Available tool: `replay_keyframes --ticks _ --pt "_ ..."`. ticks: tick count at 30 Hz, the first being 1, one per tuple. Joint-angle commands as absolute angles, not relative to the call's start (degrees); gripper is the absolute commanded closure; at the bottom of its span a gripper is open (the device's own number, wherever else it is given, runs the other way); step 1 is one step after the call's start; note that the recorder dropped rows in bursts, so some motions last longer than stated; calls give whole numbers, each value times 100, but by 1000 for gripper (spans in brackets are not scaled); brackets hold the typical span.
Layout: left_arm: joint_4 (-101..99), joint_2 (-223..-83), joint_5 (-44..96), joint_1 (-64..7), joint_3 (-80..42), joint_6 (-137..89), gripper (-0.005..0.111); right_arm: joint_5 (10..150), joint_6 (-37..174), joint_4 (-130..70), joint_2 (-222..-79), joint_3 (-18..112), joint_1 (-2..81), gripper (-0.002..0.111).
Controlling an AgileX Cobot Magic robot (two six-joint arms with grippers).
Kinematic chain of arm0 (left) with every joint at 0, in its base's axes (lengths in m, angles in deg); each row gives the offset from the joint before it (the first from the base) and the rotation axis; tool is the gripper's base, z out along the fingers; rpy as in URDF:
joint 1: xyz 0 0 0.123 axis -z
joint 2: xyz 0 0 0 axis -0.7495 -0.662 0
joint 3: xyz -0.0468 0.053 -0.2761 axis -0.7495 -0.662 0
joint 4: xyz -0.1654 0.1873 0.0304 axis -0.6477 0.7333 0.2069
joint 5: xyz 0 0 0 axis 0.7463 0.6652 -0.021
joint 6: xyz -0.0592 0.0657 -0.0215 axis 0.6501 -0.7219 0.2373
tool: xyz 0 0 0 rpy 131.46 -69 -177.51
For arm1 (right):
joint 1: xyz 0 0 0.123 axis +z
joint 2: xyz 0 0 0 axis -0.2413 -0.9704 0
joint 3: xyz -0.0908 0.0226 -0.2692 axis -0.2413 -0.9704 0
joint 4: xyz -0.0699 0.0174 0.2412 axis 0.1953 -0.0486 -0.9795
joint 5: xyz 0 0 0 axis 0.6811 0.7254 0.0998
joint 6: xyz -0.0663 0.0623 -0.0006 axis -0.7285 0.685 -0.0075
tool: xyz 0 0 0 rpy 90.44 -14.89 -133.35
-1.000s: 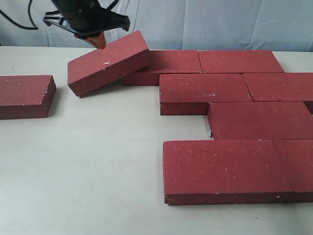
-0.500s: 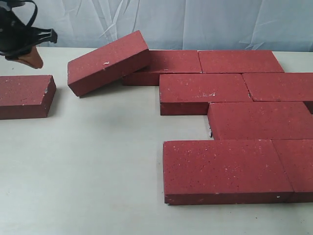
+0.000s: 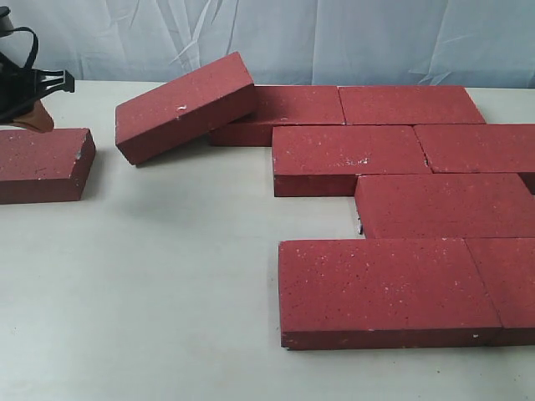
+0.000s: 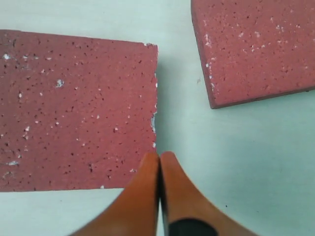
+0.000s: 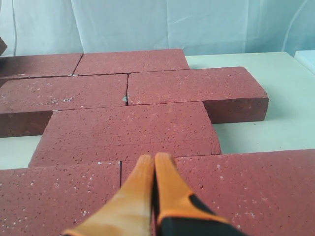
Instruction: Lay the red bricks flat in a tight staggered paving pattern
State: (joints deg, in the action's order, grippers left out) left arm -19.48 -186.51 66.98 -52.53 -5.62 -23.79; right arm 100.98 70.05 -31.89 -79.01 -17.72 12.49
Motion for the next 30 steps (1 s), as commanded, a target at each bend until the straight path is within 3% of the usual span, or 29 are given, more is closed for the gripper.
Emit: replay_keyframes --ticks 1,20,30 --pt "-1784 -18610 6629 -5271 -596 -2393 107 10046 6984 -3164 -7862 -1799 1279 109" --pt "-730 -18621 5813 -5320 -596 -2341 107 10046 6984 -3153 -7862 -1799 1279 109" --pt "-371 -19468 5233 -5985 -458 -2376 107 10035 6984 -3164 -7862 -1799 1279 109"
